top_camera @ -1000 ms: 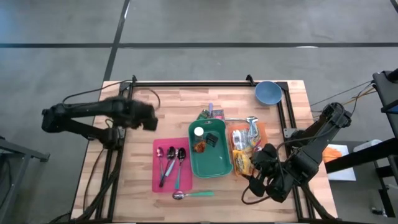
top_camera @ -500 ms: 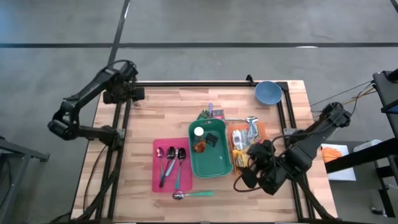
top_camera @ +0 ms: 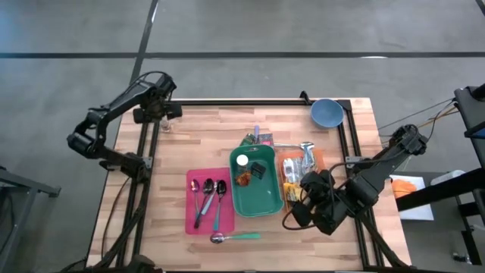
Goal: Pick & Place Food Item
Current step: Put the brown seasoning bottle into the green bin
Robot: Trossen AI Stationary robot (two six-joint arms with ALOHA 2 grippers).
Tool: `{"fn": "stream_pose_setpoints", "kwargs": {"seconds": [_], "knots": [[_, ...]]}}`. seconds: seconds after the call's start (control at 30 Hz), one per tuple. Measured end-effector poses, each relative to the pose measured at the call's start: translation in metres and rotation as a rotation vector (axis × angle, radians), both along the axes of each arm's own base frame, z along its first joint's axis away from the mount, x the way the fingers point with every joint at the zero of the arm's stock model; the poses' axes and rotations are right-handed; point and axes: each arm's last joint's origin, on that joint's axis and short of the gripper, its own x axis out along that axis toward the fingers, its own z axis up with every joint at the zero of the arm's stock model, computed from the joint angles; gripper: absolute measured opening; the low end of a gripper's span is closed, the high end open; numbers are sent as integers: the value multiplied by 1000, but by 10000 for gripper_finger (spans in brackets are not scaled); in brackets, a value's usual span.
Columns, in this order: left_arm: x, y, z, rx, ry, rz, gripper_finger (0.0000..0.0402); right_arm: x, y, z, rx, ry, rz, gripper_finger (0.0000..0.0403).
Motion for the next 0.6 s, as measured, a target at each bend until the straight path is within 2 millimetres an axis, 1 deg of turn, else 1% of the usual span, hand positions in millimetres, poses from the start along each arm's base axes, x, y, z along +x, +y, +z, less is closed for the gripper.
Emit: {"fn": "stream_pose_setpoints", "kwargs": {"seconds": [0.07,0.23,0.43,0.6], "knots": [[0,0,-1,5,0,38,243,0,0,0,3,0,-2,369],[0,-4,-4,38,-11,235,243,0,0,0,4,0,-3,369],[6,-6,-7,87,-79,545,243,0,1,0,12,-5,-8,369],[8,-2,-6,157,-125,672,243,0,2,0,34,1,-4,369]]}}
